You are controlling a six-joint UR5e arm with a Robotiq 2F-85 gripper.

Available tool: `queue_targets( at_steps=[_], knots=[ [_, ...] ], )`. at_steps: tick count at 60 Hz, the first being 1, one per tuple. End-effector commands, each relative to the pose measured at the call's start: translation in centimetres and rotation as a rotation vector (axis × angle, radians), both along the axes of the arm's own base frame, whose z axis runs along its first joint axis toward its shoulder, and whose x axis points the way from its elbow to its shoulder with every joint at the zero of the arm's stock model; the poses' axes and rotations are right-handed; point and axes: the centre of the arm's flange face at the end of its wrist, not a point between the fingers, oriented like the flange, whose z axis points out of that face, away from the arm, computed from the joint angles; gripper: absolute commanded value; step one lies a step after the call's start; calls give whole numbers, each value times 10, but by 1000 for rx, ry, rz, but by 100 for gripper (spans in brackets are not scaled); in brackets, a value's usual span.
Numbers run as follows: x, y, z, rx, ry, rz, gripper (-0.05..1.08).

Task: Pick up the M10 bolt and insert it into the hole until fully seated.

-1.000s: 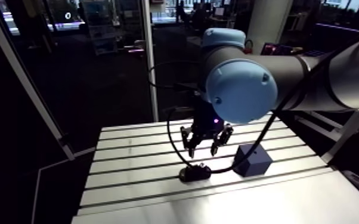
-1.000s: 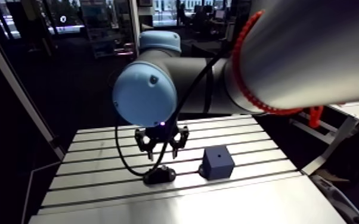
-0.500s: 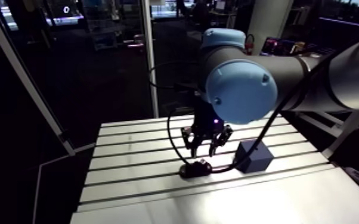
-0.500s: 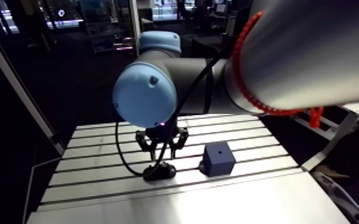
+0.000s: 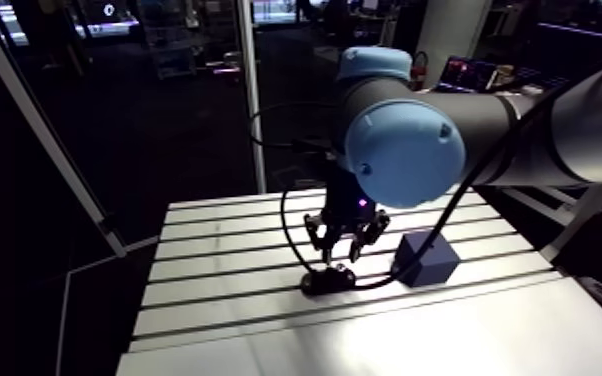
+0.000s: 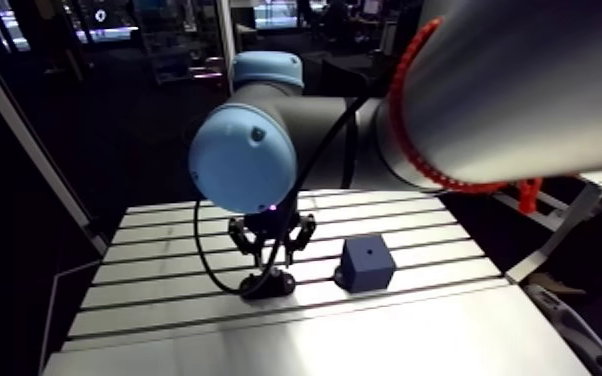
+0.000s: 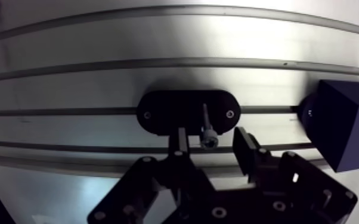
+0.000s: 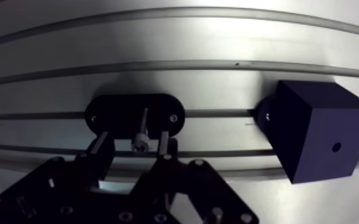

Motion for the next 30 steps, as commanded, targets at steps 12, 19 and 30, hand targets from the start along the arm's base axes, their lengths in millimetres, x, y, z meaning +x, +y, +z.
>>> queue_targets(
  at_steps=[12, 19, 30],
  knots=[
    [-2, 0, -6, -1, -11, 1, 50],
    [-2, 0, -6, 0, -13, 2, 50],
    [-1, 0, -9, -1, -19, 1, 50]
  ],
)
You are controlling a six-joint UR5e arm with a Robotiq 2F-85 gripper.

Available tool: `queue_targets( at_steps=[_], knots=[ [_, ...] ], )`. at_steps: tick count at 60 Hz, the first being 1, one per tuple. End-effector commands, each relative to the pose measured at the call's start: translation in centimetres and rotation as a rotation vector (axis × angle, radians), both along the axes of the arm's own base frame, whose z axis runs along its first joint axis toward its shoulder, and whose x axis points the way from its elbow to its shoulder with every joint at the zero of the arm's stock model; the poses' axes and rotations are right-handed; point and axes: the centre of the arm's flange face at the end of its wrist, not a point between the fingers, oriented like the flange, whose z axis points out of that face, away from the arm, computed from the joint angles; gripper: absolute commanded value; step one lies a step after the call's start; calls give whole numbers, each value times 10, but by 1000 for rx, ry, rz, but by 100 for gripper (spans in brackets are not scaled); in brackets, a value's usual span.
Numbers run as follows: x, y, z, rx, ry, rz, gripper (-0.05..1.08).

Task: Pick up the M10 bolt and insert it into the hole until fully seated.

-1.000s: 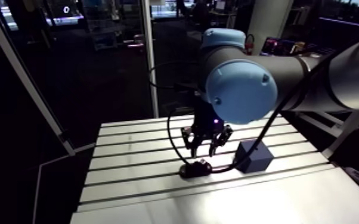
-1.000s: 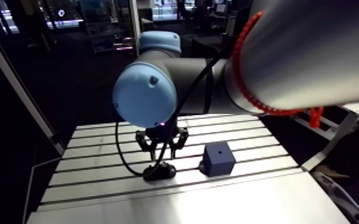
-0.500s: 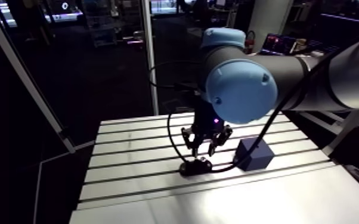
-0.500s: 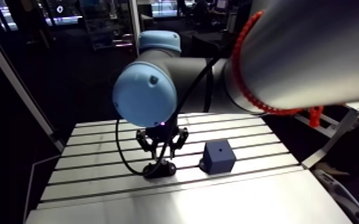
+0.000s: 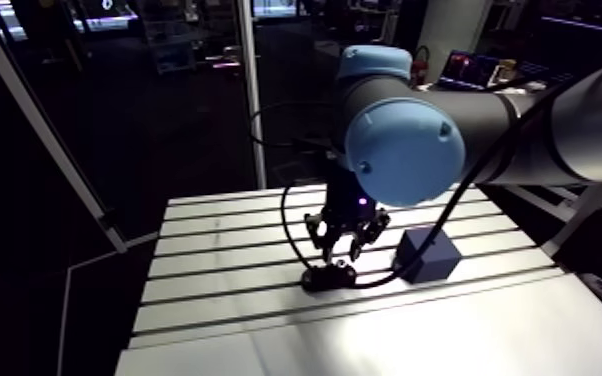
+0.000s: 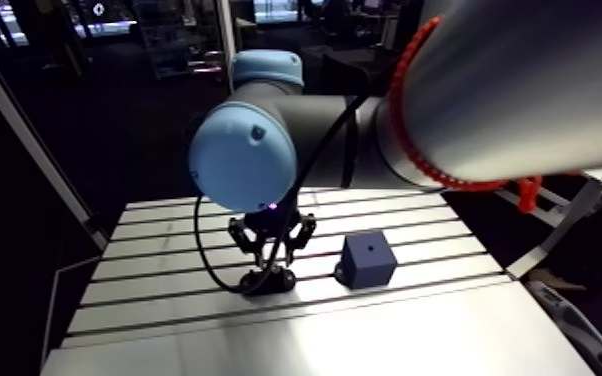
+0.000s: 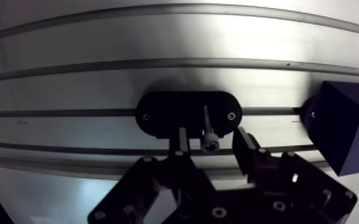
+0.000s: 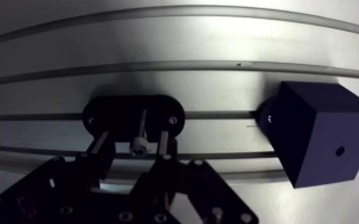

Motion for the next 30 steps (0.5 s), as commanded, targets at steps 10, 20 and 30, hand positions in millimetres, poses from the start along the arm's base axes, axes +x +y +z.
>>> queue_targets(
  at_steps=[10, 20, 30],
  knots=[
    [0, 0, -2, 0, -5, -1, 50],
    [0, 0, -3, 0, -6, -1, 51],
    [1, 0, -3, 1, -8, -1, 51]
  ],
)
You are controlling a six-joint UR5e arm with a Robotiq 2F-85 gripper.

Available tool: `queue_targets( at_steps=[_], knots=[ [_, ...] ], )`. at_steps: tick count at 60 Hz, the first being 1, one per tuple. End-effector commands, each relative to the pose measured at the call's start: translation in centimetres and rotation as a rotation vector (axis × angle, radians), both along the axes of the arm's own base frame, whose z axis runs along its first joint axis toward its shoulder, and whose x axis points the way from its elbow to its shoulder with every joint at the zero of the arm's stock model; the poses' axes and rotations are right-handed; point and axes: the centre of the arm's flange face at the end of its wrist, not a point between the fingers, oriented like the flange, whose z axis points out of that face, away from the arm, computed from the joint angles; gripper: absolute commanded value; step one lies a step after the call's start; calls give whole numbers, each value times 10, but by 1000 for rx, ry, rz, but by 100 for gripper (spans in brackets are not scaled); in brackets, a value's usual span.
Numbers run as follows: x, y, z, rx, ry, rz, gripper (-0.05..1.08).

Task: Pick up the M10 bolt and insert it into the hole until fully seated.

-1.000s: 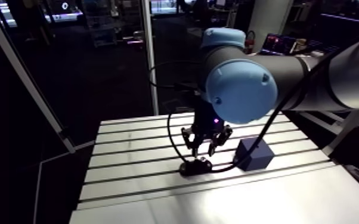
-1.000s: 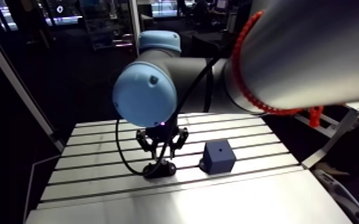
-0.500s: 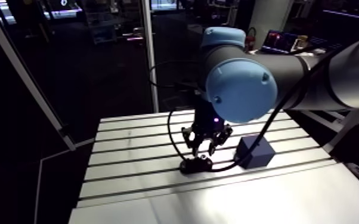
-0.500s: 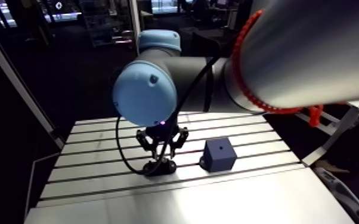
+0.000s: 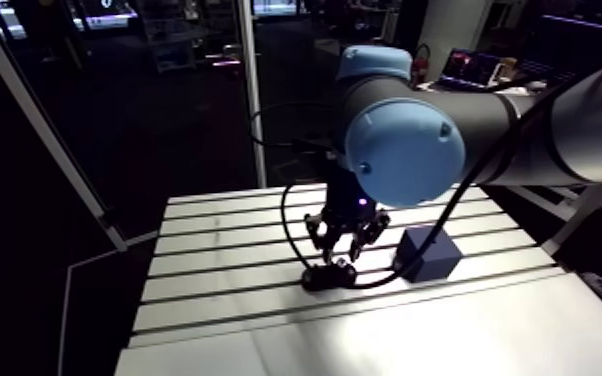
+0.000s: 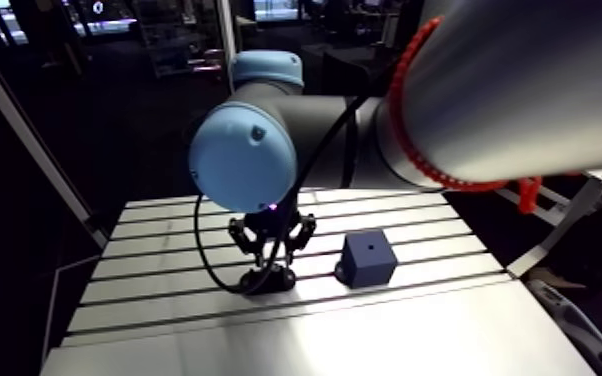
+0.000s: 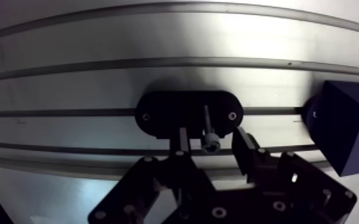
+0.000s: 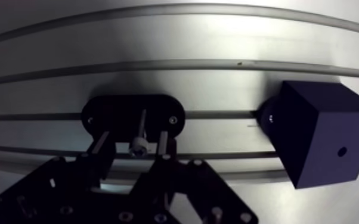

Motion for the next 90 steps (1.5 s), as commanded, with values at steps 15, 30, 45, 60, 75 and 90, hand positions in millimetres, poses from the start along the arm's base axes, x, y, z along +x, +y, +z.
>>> queue_targets(
  at_steps=[15, 30, 45, 60, 75, 90],
  knots=[
    [2, -1, -3, 0, -7, 2, 52],
    [4, -2, -4, 1, -10, 3, 53],
    [4, -2, -4, 1, -12, 3, 55],
    [4, -2, -5, 2, -13, 4, 55],
    [4, -2, -4, 4, -12, 5, 57],
    [3, -1, -4, 4, -12, 7, 59]
  ],
)
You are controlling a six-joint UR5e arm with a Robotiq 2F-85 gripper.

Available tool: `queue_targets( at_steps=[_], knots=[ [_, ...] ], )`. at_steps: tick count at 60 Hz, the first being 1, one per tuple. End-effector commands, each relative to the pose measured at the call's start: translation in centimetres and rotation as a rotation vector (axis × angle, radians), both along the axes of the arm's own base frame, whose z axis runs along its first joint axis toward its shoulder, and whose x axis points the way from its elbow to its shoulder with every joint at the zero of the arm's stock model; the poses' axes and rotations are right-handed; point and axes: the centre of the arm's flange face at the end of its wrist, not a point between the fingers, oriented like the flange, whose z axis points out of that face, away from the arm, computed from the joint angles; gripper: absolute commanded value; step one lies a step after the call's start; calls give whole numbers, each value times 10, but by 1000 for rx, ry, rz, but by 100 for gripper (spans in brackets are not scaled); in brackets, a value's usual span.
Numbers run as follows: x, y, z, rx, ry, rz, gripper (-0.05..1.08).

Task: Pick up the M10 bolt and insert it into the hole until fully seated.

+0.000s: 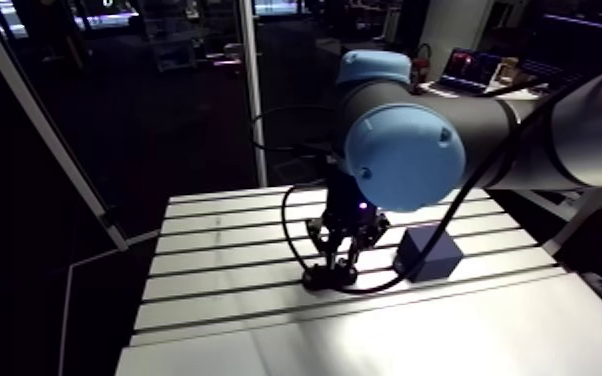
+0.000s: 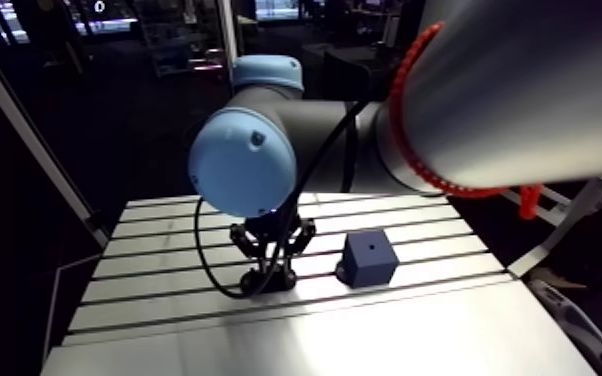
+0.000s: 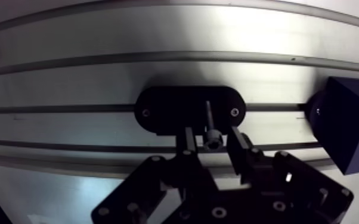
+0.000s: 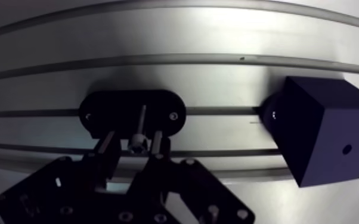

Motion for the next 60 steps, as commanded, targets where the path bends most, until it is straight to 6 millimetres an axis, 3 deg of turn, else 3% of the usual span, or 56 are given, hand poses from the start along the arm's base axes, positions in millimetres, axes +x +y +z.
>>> queue_targets(
  at_steps=[1, 60],
  knots=[
    [-1, 0, 0, 0, 0, 2, 59],
    [-1, 0, -2, 0, -4, 6, 68]
  ],
)
